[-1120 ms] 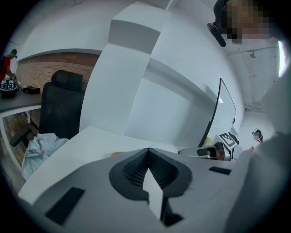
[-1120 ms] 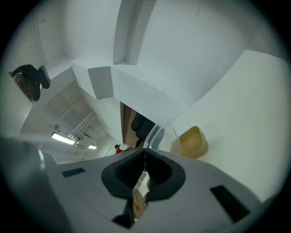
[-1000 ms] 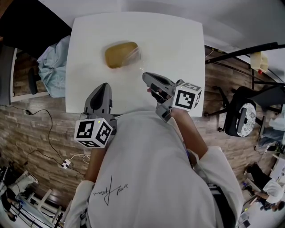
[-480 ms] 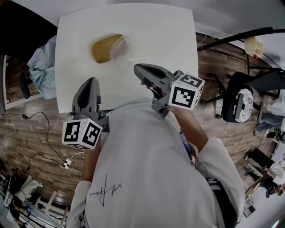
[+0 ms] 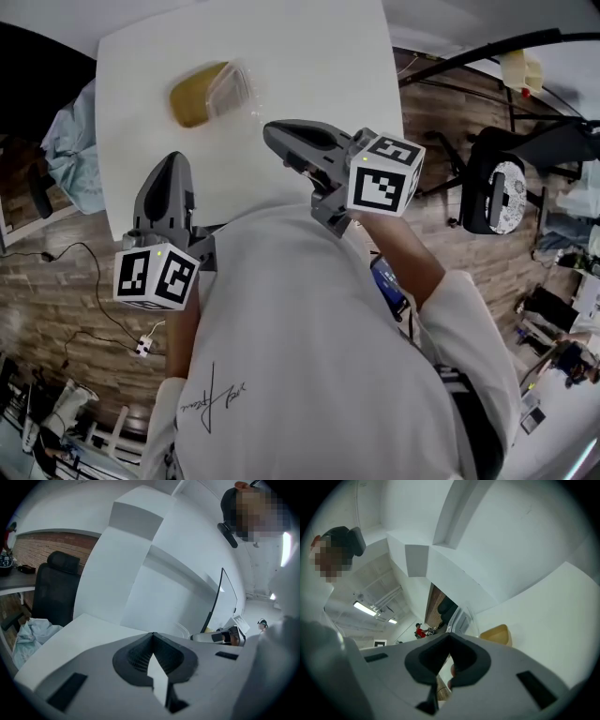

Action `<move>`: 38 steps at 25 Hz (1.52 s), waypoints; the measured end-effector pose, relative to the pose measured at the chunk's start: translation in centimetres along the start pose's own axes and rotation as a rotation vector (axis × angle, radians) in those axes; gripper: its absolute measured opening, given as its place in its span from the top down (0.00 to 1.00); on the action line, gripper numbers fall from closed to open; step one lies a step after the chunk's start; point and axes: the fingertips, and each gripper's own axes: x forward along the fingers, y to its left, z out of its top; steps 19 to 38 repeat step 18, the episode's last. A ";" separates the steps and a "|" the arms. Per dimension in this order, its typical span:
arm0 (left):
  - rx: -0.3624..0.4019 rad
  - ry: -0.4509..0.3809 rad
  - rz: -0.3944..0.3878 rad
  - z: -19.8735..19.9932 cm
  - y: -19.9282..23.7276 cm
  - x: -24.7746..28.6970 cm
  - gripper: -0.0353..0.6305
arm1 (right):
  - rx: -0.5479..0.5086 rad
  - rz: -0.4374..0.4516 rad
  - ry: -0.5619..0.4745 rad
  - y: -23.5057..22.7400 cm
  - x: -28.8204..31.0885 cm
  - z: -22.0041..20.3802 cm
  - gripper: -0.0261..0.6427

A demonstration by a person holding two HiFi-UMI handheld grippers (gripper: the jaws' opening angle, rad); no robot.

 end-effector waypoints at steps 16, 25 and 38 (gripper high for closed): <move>-0.010 0.028 -0.013 -1.5 -1.1 0.6 0.94 | 0.017 0.025 0.013 0.1 -1.0 -0.3 0.94; -0.013 0.034 -0.017 -1.8 -1.2 0.7 0.94 | 0.025 0.019 0.007 0.0 -1.1 -0.5 0.94; -0.013 0.034 -0.017 -1.8 -1.2 0.7 0.94 | 0.025 0.019 0.007 0.0 -1.1 -0.5 0.94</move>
